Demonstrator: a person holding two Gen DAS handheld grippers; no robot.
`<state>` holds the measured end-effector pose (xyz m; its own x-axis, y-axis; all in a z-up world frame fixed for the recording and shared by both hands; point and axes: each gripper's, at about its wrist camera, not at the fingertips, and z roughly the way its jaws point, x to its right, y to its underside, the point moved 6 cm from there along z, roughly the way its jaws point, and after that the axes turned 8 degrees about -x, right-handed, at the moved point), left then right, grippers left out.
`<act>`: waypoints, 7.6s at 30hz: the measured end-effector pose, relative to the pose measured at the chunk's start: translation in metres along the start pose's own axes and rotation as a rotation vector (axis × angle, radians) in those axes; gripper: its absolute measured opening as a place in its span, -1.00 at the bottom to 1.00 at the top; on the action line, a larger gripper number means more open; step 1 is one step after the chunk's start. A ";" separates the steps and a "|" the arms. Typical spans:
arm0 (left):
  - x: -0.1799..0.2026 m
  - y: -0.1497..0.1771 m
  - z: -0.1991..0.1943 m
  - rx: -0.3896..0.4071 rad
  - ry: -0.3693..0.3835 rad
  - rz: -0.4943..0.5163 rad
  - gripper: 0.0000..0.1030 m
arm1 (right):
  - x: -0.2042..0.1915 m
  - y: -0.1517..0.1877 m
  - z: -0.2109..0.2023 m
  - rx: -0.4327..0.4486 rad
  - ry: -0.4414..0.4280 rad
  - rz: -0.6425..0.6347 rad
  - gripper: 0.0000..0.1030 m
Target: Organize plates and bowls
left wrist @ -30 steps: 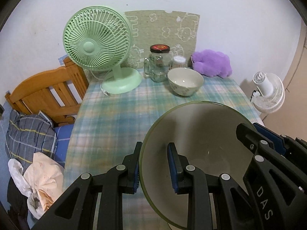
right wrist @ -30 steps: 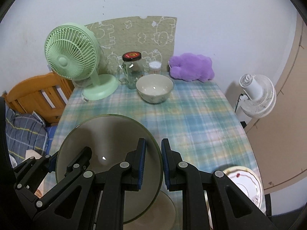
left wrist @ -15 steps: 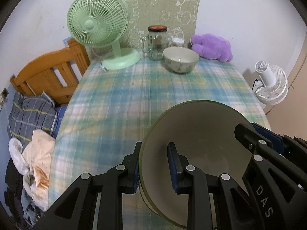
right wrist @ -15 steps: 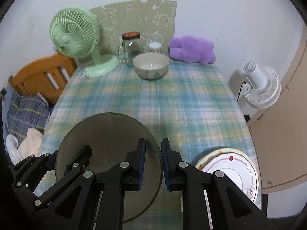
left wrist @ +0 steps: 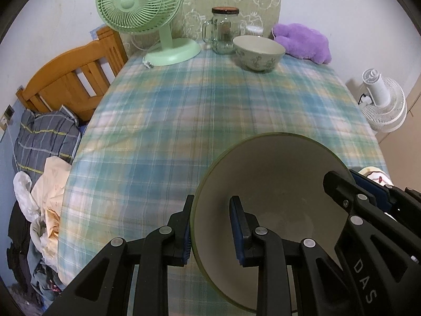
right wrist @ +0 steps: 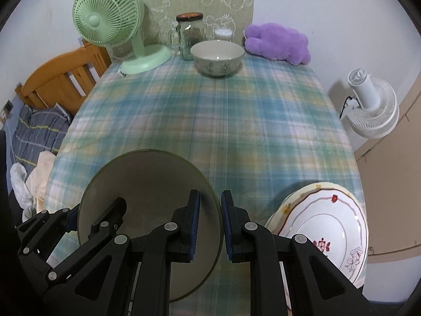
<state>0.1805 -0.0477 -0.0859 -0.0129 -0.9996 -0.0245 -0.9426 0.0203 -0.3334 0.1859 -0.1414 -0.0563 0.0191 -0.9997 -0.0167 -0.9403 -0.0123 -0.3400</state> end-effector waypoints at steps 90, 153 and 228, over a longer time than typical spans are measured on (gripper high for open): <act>0.077 -0.229 -0.017 0.225 0.019 -0.043 0.65 | 0.083 -0.224 -0.015 0.218 -0.049 -0.019 0.30; 0.066 -0.288 0.107 0.100 -0.111 -0.015 -0.60 | 0.080 -0.302 0.142 0.082 -0.060 -0.028 -0.65; -0.020 0.002 -0.020 0.106 0.067 0.129 -0.60 | -0.018 0.012 -0.020 0.064 0.098 0.104 -0.65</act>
<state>0.1727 -0.0279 -0.0674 -0.1573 -0.9875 -0.0120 -0.8911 0.1471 -0.4294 0.1672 -0.1244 -0.0413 -0.1131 -0.9929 0.0360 -0.9118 0.0894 -0.4007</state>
